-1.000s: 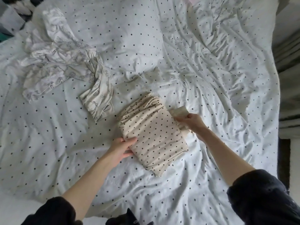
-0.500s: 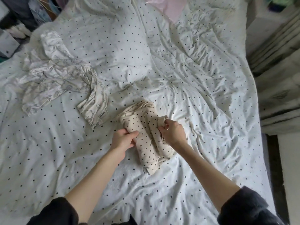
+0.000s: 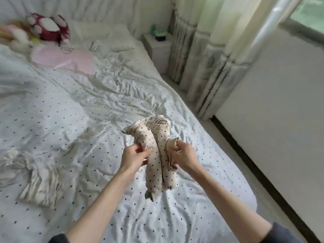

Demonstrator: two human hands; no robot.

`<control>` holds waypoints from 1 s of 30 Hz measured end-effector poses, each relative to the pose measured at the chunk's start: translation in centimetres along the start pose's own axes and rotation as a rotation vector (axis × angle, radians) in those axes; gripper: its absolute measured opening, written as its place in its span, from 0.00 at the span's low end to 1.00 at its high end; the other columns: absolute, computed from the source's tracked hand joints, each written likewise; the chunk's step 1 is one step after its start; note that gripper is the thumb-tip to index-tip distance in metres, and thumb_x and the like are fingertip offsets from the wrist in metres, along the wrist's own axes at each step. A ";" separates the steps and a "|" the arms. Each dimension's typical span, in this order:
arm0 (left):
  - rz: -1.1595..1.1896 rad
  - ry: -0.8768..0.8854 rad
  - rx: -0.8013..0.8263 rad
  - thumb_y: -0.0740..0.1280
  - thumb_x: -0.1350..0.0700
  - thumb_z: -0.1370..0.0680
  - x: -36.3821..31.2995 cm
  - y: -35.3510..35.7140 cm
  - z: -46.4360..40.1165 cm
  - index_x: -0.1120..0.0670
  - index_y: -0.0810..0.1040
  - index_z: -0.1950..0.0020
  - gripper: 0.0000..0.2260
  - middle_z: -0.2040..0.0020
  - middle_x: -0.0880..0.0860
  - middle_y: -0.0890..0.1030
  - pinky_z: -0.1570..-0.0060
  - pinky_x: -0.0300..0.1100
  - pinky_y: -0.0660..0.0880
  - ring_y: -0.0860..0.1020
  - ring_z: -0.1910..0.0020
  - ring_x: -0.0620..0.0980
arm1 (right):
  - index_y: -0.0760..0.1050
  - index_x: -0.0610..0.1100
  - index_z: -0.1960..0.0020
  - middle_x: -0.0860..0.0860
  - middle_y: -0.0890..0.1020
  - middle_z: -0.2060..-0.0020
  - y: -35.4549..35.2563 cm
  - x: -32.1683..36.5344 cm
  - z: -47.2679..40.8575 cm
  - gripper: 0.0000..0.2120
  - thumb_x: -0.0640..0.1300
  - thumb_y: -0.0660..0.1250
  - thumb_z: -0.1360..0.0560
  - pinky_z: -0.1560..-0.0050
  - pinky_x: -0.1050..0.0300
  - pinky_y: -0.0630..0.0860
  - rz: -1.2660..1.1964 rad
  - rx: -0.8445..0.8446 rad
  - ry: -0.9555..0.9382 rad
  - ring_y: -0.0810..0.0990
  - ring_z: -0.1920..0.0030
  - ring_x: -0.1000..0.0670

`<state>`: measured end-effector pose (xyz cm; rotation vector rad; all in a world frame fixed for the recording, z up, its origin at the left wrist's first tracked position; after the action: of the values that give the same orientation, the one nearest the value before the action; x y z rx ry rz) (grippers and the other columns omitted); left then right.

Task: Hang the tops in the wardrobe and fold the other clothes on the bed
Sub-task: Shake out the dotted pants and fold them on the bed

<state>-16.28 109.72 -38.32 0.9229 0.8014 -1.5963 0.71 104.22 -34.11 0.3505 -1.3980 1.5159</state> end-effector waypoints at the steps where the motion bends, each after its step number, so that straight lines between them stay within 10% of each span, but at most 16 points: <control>1: -0.021 0.025 0.081 0.72 0.61 0.27 -0.9 2.2 0.6 0.59 0.80 0.56 0.04 0.61 0.53 0.82 0.70 0.34 0.75 0.78 0.67 0.44 | 0.77 0.36 0.54 0.39 0.82 0.56 -2.3 -0.6 1.3 0.05 0.37 0.65 0.25 0.54 0.39 0.77 -0.017 -0.075 0.022 0.81 0.56 0.38; 14: -0.121 0.084 1.136 0.69 0.63 0.26 -1.2 28.5 31.7 0.56 0.80 0.50 0.06 0.57 0.51 0.85 0.60 0.43 0.79 0.82 0.58 0.47 | 0.76 0.49 0.59 0.55 0.78 0.64 -23.0 -9.7 38.7 0.07 0.50 0.65 0.24 0.56 0.54 0.75 -0.100 -1.076 0.296 0.77 0.61 0.51; 30: -0.224 0.023 1.983 0.66 0.64 0.24 9.4 30.7 80.9 0.59 0.79 0.54 0.03 0.60 0.54 0.83 0.67 0.40 0.78 0.82 0.64 0.48 | 0.74 0.53 0.59 0.65 0.75 0.74 -23.0 -9.5 88.2 0.07 0.44 0.66 0.24 0.65 0.69 0.68 0.280 -1.799 0.735 0.73 0.69 0.62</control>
<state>-0.28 29.18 -9.39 2.1230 -1.1261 -2.3206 -11.77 19.14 -2.53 -1.3695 -1.6005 0.0296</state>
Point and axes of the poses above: each hand's wrist, its own z-axis away from the middle knuckle, its own y-axis out of the palm, x = y × z, the point moved 8 cm from there along -z, towards the middle knuckle
